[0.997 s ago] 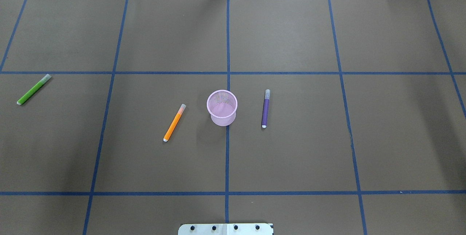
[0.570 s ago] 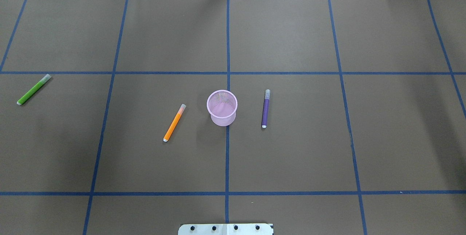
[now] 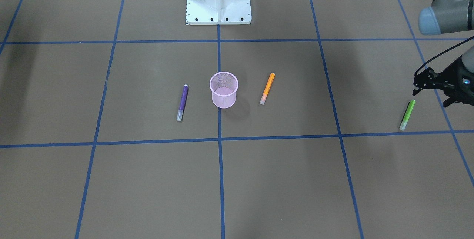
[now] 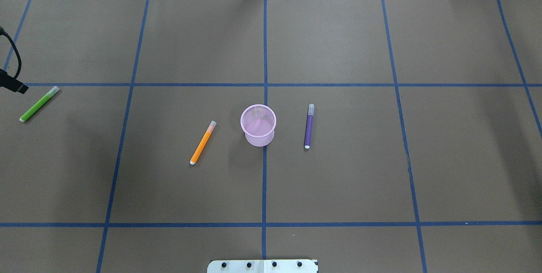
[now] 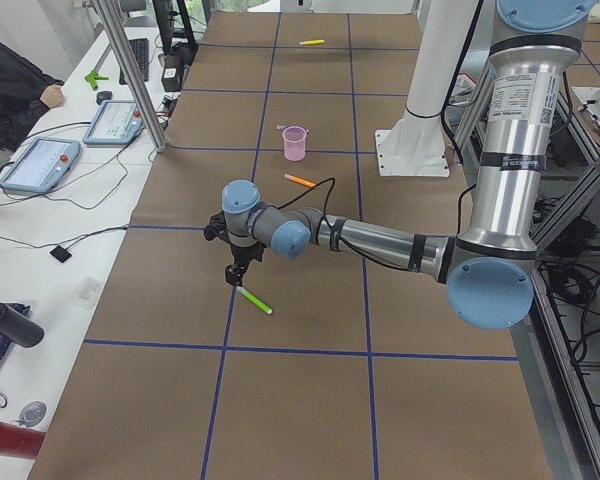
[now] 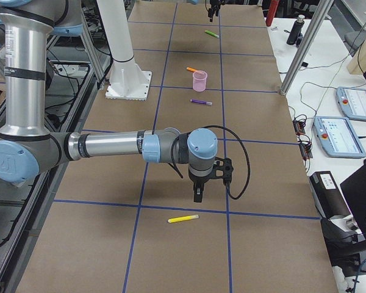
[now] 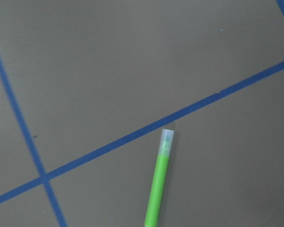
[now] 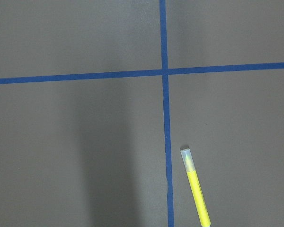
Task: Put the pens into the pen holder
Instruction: 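Lower the left gripper onto the green marker and close on it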
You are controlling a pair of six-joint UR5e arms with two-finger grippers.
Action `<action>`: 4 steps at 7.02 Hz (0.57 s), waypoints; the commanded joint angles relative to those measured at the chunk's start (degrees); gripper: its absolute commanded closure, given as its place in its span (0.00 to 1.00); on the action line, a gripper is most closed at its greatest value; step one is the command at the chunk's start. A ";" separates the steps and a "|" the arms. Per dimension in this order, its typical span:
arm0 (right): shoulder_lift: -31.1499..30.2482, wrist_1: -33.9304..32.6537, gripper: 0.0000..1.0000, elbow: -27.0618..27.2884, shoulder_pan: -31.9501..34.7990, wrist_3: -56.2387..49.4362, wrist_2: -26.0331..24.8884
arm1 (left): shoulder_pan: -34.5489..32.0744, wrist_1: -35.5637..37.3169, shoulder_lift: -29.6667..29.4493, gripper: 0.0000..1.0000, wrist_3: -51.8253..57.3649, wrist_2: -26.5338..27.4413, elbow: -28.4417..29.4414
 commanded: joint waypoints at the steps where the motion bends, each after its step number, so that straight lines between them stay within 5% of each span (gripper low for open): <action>1: -0.16 4.56 0.00 -1.84 -0.01 0.02 0.09 | 1.49 -5.95 -2.22 0.00 -3.53 0.81 5.53; 4: -0.16 4.57 0.00 -1.93 -0.01 -0.42 0.09 | 3.42 -6.14 -5.56 0.00 -4.26 0.81 10.90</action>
